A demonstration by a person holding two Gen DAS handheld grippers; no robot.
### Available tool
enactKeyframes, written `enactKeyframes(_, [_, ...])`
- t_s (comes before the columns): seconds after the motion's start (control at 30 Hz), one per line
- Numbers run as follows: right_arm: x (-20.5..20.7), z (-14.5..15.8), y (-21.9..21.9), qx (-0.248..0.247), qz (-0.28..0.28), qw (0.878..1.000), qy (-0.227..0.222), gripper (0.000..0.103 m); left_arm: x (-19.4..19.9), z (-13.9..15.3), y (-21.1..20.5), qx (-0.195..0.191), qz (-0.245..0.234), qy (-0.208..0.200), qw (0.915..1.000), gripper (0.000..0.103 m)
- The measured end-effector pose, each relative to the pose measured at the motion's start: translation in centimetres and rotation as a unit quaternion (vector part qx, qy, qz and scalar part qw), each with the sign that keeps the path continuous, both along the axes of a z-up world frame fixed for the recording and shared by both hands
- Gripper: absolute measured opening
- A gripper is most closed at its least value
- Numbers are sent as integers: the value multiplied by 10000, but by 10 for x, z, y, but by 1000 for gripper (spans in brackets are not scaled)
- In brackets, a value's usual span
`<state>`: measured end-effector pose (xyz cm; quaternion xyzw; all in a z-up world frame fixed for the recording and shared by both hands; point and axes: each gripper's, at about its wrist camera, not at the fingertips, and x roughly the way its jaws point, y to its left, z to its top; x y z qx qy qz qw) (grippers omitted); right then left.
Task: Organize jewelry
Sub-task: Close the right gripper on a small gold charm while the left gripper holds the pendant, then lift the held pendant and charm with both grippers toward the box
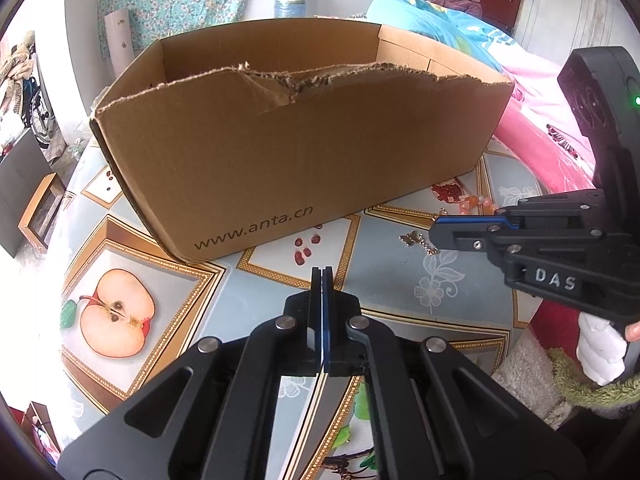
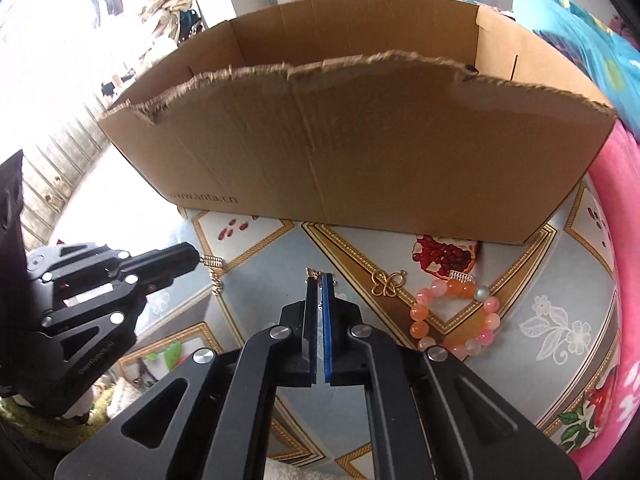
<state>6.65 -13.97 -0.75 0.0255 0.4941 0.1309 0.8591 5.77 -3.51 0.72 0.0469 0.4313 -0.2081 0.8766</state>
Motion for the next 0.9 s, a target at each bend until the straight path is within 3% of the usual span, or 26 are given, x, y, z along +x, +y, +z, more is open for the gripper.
enactKeyframes(0.23, [-10,14,-10,156,-42,9998,-110,2,-5,6,3,-46,34,-86,9999,0])
enactKeyframes(0.37, [-7,10,-5,-53,57,10000,13,4,-7,5,3,-50,19,-99,9999,0])
enactKeyframes(0.47, [-4,8,16,-251,89,9996,64,18,-7,6,4,-58,24,-109,9999,0])
enactKeyframes(0.53, [-2,6,20,-368,123,9992,61,21,-8,5,5,-64,41,-108,9999,0])
enactKeyframes(0.8, [0,-5,29,-822,278,9962,77,20,-7,5,6,-42,57,-112,9999,0])
enactKeyframes(0.9, [-2,-4,28,-727,261,9969,134,4,-7,5,5,-42,54,-118,9999,0])
